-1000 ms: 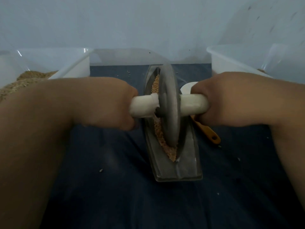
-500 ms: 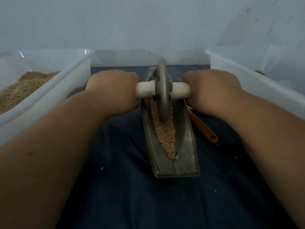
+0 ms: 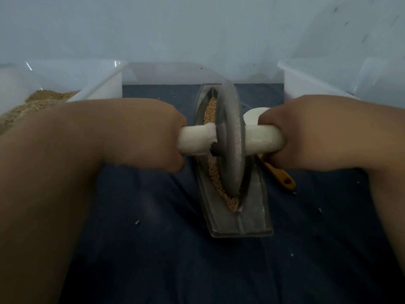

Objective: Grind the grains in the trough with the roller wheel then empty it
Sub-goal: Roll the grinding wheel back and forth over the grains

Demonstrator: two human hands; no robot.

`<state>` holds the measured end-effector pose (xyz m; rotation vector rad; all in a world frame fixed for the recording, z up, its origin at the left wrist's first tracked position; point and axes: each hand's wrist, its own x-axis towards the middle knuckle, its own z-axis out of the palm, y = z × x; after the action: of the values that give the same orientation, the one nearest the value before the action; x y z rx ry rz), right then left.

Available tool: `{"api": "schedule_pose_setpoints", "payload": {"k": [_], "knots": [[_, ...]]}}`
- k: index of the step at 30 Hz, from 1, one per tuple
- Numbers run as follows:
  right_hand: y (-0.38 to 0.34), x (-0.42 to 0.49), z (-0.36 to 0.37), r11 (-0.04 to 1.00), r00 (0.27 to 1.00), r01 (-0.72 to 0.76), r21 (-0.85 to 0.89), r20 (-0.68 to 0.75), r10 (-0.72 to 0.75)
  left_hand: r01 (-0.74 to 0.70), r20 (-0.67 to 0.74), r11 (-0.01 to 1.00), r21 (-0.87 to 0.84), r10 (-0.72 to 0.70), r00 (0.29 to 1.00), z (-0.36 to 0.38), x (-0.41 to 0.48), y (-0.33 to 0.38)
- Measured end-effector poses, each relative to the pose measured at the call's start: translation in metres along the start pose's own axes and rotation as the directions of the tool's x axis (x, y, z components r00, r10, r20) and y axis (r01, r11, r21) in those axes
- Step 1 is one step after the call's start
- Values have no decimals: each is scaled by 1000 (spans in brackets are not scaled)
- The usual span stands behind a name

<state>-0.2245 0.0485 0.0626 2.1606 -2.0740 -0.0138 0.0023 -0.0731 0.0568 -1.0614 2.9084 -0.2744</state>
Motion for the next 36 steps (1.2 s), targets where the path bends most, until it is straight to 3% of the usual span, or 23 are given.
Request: {"api": "schedule_pose_setpoints", "payload": {"k": [4, 8, 11, 16, 24, 30, 36], "knots": [[3, 15, 10, 998, 997, -54, 13, -60, 54, 46, -49, 998, -32, -48, 998, 7, 13, 0], [10, 41, 32, 987, 952, -140, -75, -285, 114, 150, -217, 987, -56, -159, 963, 16, 29, -4], [13, 51, 40, 981, 921, -167, -94, -369, 121, 187, -279, 981, -46, -192, 941, 19, 35, -3], [14, 46, 38, 987, 939, -145, -73, -323, 115, 176, -277, 984, -20, -175, 945, 20, 31, -3], [6, 8, 7, 1000, 1000, -5, 5, 3, 5, 16, -93, 1000, 14, -14, 996, 3, 3, -3], [4, 8, 7, 1000, 1000, -14, -12, -25, 13, 10, -61, 1000, -23, -12, 998, 3, 8, 0], [11, 44, 34, 987, 945, -142, -77, -307, 112, 173, -276, 984, -40, -177, 945, 19, 32, -2]]}}
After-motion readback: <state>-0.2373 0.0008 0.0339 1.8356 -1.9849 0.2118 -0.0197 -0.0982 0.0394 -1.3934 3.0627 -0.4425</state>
